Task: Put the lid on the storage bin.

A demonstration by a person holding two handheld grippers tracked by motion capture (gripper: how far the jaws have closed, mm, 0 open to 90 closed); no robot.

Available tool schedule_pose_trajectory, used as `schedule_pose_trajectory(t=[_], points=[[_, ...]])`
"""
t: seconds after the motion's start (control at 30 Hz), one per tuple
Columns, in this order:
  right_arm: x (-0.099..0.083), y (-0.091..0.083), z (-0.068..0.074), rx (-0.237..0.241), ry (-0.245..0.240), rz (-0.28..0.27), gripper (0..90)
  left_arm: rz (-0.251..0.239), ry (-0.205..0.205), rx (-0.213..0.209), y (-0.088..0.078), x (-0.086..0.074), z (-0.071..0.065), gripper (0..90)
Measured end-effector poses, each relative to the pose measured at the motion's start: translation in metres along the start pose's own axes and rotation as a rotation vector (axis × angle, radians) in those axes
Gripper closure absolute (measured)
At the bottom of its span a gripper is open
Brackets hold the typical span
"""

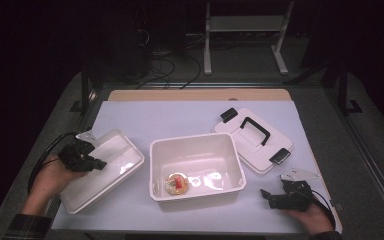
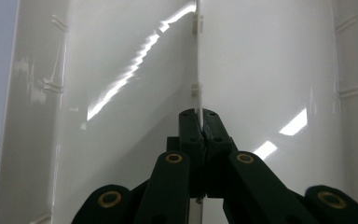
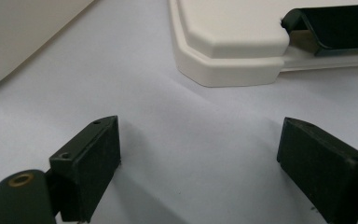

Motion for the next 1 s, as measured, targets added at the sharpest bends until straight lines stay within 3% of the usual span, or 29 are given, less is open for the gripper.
schedule_pose_trajectory(t=[0.3,0.53,0.67,1.0], points=[[0.000,0.000,0.000,0.000,0.000,0.000,12.6,-0.029,0.027,-0.007,-0.025,0.013,-0.005,88.8],[0.000,0.000,0.000,0.000,0.000,0.001,12.6,-0.055,0.077,-0.027,-0.041,0.030,-0.019,88.9],[0.000,0.000,0.000,0.000,0.000,0.001,12.6,-0.072,0.106,-0.059,-0.043,0.042,-0.030,88.9],[0.000,0.000,0.000,0.000,0.000,0.001,12.6,-0.072,0.205,-0.082,-0.044,0.075,-0.057,88.8]])
Point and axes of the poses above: each handheld gripper's, and its own axes: y roughly forward along the jaws, x roughly out of its top, z roughly to its left, the point moved 9 cm from there along y, roughly forward along the jaws, and after that the axes turned 9 degrees about -x, right-handed, at the moved point
